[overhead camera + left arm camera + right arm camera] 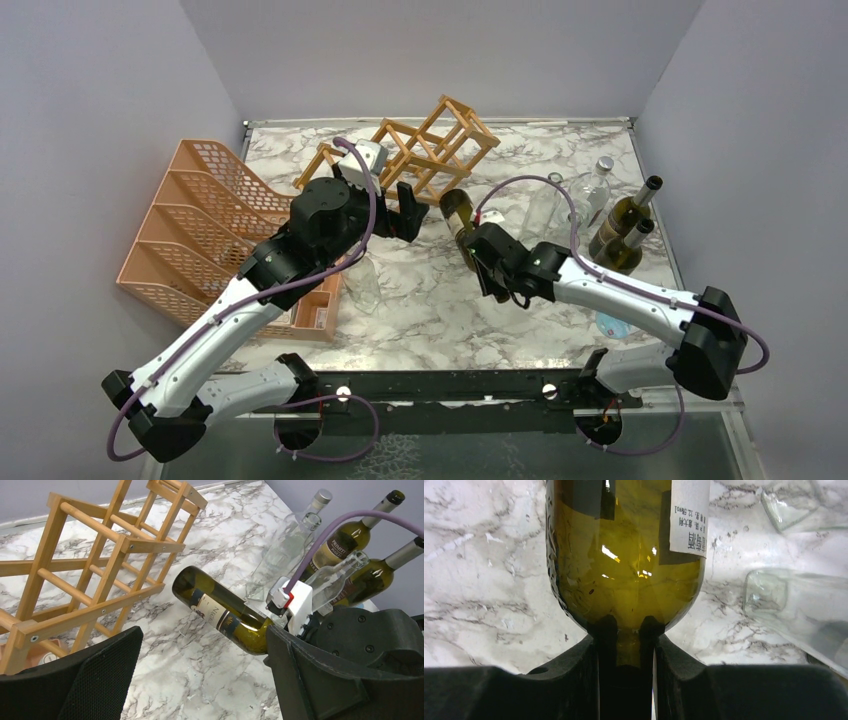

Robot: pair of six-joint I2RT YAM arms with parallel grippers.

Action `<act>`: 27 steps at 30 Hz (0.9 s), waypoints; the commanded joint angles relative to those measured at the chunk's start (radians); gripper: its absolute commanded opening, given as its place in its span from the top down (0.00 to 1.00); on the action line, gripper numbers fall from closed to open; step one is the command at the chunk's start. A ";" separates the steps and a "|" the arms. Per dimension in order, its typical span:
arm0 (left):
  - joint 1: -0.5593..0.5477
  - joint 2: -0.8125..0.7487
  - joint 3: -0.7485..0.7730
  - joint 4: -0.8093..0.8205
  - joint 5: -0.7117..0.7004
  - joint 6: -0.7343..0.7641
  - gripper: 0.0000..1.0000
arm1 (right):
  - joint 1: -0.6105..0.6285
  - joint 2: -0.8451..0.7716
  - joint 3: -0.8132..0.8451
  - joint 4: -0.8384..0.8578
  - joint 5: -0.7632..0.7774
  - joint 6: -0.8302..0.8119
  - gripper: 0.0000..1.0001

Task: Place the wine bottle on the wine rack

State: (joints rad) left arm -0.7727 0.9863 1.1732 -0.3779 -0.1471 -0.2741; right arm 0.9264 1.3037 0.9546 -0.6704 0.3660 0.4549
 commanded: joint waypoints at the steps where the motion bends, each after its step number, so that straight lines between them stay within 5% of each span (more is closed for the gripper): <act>1: -0.002 0.003 0.047 -0.040 -0.071 0.004 0.01 | -0.012 0.028 0.092 0.173 0.057 -0.008 0.99; 17: 0.000 -0.019 0.041 -0.053 -0.099 -0.012 0.01 | -0.108 0.116 0.085 0.363 -0.103 -0.104 0.99; 27: -0.001 -0.018 0.052 -0.054 -0.085 -0.016 0.01 | -0.149 0.165 0.031 0.634 -0.232 -0.262 0.99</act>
State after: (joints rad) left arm -0.7727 0.9848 1.1877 -0.4366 -0.2325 -0.2810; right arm 0.7879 1.4551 0.9680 -0.3256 0.1848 0.2798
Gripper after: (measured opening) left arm 0.988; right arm 0.363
